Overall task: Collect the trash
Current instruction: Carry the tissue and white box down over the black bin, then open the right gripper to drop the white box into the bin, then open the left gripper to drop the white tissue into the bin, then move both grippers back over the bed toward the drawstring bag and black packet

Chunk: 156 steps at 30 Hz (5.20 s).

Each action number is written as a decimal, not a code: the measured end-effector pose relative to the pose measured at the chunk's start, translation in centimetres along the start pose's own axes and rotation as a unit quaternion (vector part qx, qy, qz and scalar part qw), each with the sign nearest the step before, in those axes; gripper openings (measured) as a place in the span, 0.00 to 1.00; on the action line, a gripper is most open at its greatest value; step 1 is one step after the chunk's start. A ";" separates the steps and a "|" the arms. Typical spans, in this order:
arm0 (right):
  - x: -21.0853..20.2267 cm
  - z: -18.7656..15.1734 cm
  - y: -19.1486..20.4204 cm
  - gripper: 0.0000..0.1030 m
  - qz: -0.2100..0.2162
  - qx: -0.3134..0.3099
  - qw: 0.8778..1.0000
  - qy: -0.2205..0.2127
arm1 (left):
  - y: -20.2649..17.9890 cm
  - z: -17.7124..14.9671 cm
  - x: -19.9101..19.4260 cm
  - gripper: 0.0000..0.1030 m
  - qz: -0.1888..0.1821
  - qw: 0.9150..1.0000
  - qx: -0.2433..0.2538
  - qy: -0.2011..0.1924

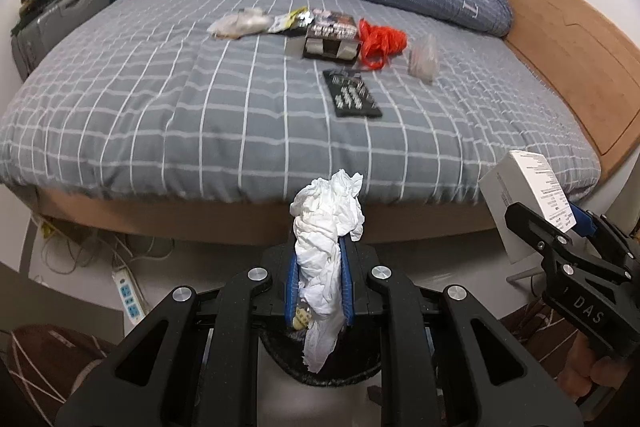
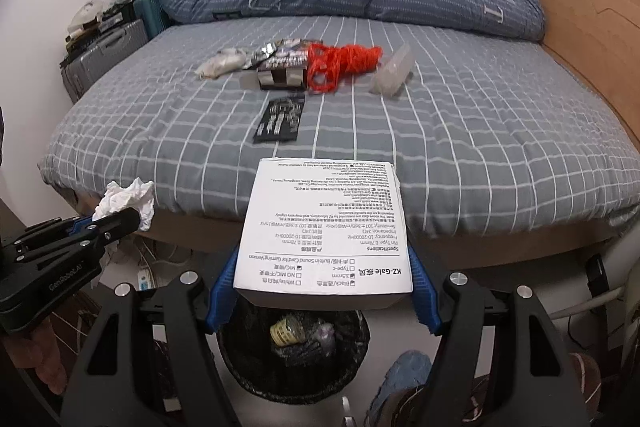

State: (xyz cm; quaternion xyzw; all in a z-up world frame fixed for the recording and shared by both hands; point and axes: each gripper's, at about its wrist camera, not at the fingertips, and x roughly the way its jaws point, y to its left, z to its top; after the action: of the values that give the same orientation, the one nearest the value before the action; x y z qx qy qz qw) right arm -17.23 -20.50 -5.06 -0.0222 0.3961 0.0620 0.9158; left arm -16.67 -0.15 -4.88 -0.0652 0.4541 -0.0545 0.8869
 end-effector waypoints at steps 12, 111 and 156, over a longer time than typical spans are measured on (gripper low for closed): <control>4.7 -4.0 1.0 0.65 -0.005 -0.012 0.998 0.054 | 3.1 -3.8 5.1 0.15 0.017 0.998 -0.018 0.054; 4.4 1.8 -3.2 0.93 -0.043 0.023 0.999 -0.021 | 1.1 2.9 4.7 0.94 0.074 0.996 -0.010 -0.038; 21.1 15.2 5.2 0.86 0.035 -0.011 0.998 0.043 | 11.8 27.6 16.6 0.94 0.101 0.991 -0.031 -0.077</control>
State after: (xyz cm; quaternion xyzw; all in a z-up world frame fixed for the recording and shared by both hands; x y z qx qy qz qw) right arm 7.39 -11.94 -9.94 -0.0211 0.4347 0.0971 0.8951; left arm 15.84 10.69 -4.14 -0.0504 0.3907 0.0551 0.9175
